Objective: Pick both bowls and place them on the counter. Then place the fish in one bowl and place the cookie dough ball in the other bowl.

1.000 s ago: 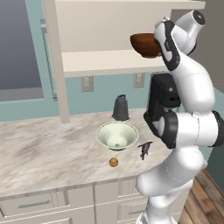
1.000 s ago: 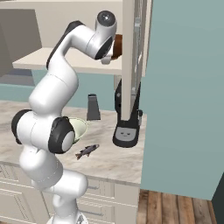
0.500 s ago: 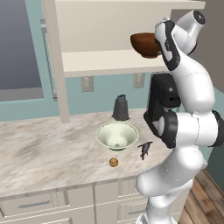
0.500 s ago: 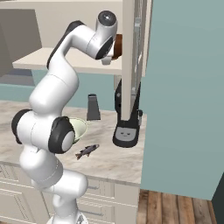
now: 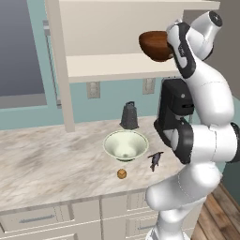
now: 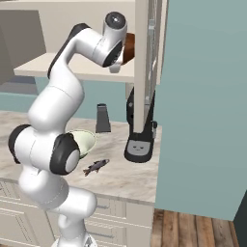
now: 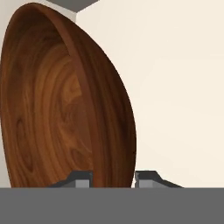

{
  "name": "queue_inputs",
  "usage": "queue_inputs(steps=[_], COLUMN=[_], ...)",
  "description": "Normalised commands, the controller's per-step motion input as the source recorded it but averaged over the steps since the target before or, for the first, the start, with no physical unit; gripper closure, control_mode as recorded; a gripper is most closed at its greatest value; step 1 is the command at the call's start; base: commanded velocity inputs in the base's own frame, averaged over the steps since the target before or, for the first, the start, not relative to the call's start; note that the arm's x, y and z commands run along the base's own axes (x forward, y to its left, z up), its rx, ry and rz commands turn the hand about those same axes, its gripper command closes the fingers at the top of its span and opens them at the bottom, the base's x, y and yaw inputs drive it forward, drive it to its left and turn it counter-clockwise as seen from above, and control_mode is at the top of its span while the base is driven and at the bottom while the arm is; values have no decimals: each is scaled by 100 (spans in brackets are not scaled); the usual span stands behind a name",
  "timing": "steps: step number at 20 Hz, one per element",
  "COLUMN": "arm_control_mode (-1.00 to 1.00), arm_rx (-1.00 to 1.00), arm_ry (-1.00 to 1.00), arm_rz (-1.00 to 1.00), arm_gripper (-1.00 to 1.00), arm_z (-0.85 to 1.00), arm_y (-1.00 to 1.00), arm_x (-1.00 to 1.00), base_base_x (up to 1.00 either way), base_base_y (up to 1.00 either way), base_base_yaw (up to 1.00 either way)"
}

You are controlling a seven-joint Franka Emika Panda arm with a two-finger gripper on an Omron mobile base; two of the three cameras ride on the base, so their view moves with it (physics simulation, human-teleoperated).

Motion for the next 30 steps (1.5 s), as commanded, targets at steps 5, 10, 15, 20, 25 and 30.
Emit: queue_inputs(steps=[5,10,15,20,25,30], arm_control_mode=[-100,-100,-100,-100,-100,-100], arm_rx=[5,13,13,1,0,0], arm_ry=[0,0,0,3,13,11], arm_rz=[0,-4,-8,-8,-2,-3], arm_gripper=[100,100,100,100,100,100], arm_z=[3,3,0,0,0,0], arm_y=[8,4,12,24,30,17], arm_x=[-47,-61,-68,-66,-52,-62], base_base_x=[0,0,0,0,0,0], base_base_y=[0,0,0,0,0,0], base_base_yaw=[0,0,0,0,0,0])
